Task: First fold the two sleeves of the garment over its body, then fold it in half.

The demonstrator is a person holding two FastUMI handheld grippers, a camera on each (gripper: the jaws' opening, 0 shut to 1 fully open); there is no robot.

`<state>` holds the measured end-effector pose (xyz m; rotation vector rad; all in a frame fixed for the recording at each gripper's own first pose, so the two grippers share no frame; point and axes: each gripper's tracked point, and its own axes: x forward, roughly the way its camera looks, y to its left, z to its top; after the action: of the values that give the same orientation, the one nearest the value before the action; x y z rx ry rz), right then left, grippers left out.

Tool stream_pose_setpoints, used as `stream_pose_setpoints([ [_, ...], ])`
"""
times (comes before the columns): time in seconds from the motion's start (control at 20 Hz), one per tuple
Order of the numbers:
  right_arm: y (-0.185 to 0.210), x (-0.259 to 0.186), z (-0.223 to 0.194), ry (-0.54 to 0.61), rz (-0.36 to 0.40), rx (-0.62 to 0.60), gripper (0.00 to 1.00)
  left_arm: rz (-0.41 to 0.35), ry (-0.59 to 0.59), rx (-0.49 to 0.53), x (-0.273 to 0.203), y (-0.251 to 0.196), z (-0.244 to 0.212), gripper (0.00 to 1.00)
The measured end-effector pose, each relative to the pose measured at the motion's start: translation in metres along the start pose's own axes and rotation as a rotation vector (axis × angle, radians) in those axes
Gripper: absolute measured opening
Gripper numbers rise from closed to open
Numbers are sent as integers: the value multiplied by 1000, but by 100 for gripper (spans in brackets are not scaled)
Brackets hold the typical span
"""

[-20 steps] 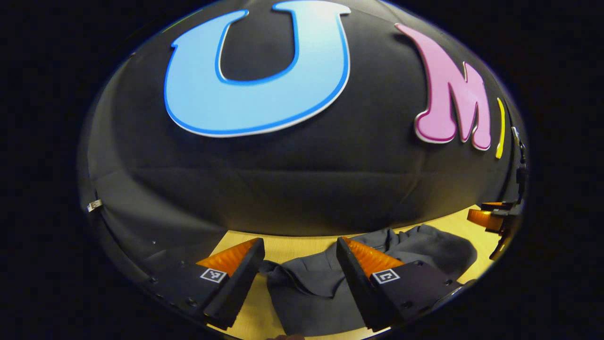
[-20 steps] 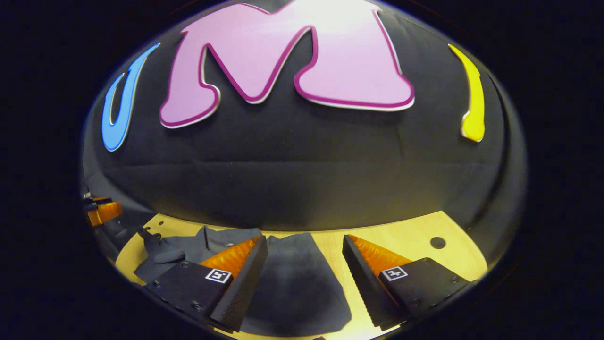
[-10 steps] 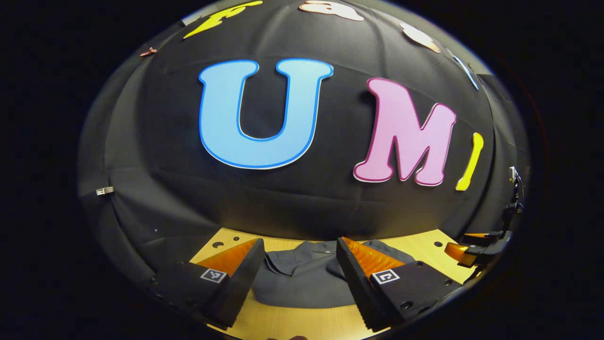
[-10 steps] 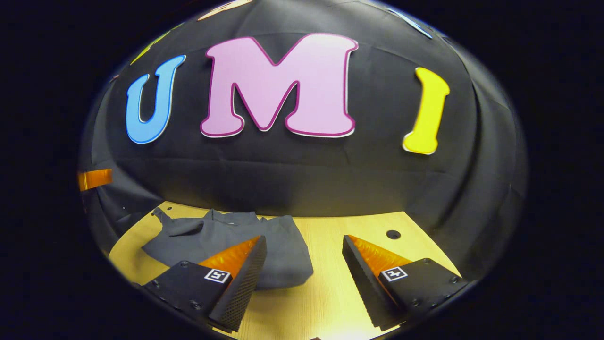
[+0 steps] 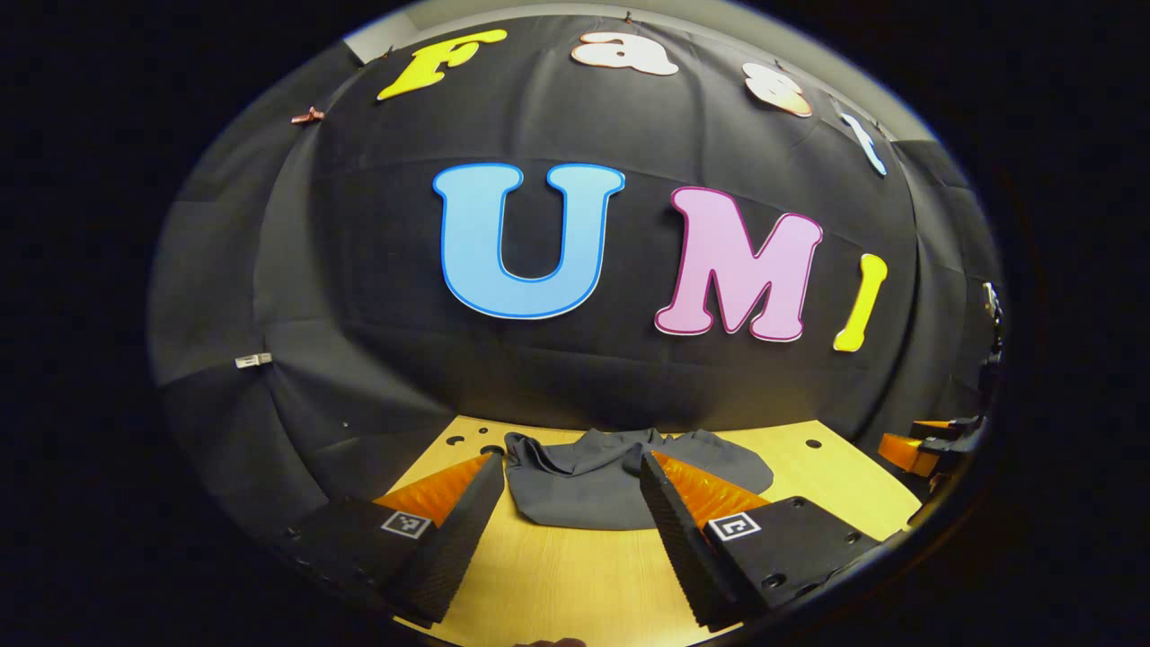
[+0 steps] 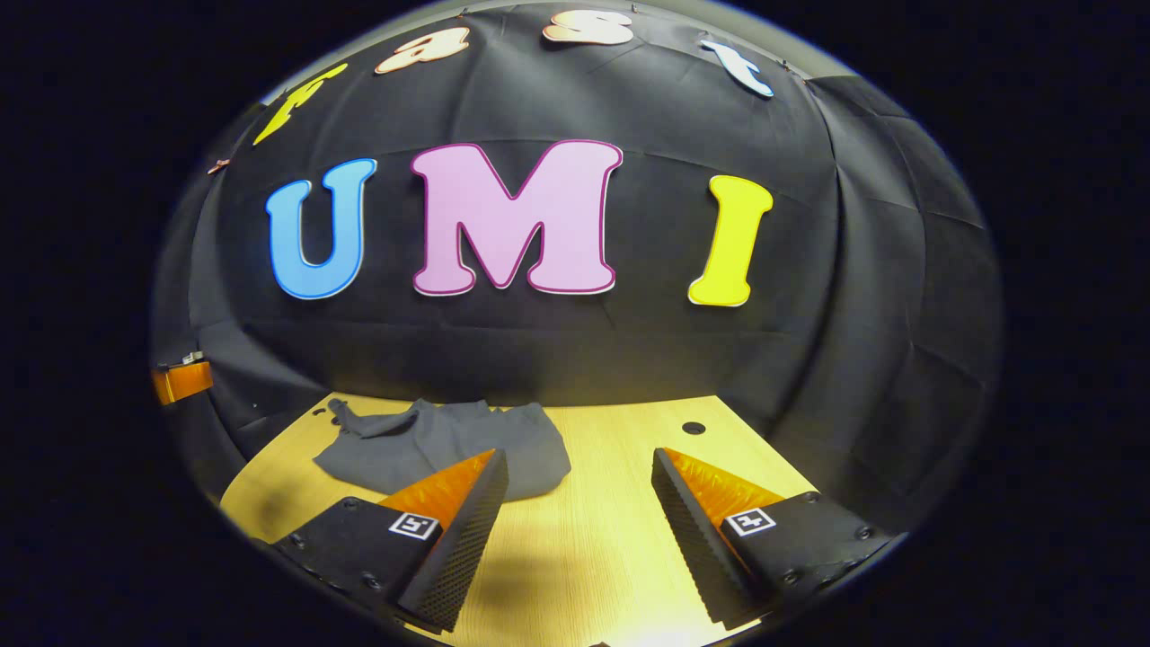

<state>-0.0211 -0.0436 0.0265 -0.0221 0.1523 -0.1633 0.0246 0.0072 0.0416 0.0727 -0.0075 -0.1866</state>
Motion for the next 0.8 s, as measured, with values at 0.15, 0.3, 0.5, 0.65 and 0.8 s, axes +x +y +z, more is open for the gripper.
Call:
stream_pose_setpoints([
  [0.15, 0, -37, -6, 3, 9, 59, 99, -6, -5, 31, -34, -6, -7, 96],
  [0.3, -4, -72, -16, 2, 0, 92, 99, -3, -47, 57, -64, -13, -6, 96],
  [0.5, -5, -104, -23, -2, 4, 86, 99, 17, -82, 59, -100, -23, -13, 96],
  [0.65, 5, -121, -32, 26, 38, 116, 99, 12, -77, 55, -116, -31, -24, 96],
  [0.8, 12, -129, -33, 13, 61, 113, 99, 10, -47, 38, -126, -34, -42, 96],
])
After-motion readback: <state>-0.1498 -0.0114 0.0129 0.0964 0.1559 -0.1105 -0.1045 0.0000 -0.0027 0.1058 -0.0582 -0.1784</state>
